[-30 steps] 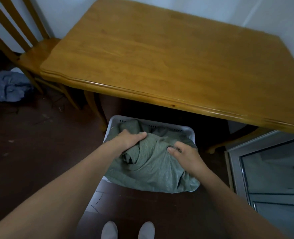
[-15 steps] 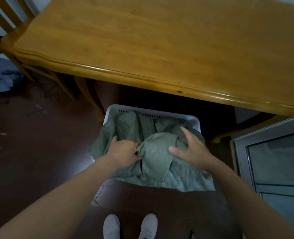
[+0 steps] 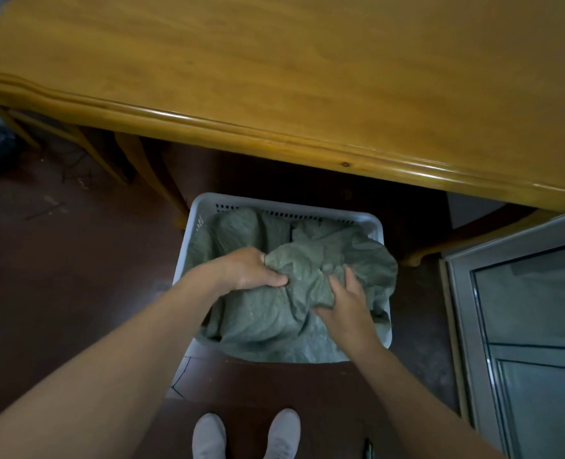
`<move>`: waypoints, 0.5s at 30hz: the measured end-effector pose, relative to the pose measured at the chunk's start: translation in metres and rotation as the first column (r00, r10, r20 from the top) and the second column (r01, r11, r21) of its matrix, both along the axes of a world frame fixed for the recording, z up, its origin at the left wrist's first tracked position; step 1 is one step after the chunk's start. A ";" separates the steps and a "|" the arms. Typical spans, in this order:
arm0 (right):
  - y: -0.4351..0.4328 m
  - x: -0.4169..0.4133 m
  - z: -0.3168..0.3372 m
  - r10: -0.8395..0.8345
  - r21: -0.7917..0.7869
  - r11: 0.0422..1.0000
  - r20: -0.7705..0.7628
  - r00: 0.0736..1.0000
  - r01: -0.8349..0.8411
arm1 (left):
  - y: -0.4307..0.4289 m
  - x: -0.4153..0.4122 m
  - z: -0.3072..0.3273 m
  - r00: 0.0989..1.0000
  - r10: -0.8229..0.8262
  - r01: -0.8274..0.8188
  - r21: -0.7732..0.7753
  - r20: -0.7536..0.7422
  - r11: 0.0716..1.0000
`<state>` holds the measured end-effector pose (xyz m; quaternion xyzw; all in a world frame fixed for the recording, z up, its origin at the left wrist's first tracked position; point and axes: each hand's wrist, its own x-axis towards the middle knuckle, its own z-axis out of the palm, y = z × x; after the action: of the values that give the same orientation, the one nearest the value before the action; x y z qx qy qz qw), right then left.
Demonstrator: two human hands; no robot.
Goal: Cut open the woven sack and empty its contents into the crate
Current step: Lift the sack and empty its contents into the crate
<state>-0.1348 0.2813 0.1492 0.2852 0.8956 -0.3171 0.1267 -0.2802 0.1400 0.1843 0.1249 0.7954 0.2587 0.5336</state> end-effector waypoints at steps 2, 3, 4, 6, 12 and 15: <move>0.002 -0.006 -0.010 -0.190 -0.156 0.971 -0.037 0.981 0.182 | -0.005 0.006 -0.008 0.967 -0.157 0.123 -0.171 -0.202 0.977; 0.001 -0.007 -0.009 -0.279 -0.231 0.936 -0.025 0.960 0.266 | -0.009 0.012 -0.011 0.935 -0.222 0.154 -0.248 -0.276 0.957; 0.001 -0.006 -0.008 -0.344 -0.290 0.898 0.002 0.939 0.330 | -0.015 0.017 -0.015 0.910 -0.253 0.158 -0.290 -0.327 0.944; 0.003 -0.005 -0.007 -0.432 -0.396 0.816 0.065 0.899 0.421 | -0.029 0.025 -0.021 0.911 -0.241 0.135 -0.312 -0.333 0.940; 0.006 -0.014 0.008 -0.623 -0.661 0.461 0.234 0.747 0.592 | -0.050 0.031 -0.034 0.909 0.411 -0.412 -0.005 0.063 0.911; 0.009 -0.024 0.034 -0.695 -0.803 0.289 0.197 0.691 0.521 | -0.040 0.030 -0.016 0.678 0.653 -0.732 0.224 0.337 0.644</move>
<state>-0.1592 0.2904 0.1835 0.4807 0.4720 -0.7386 0.0254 -0.2504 0.1005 0.1682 -0.1307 0.6585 0.5898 0.4488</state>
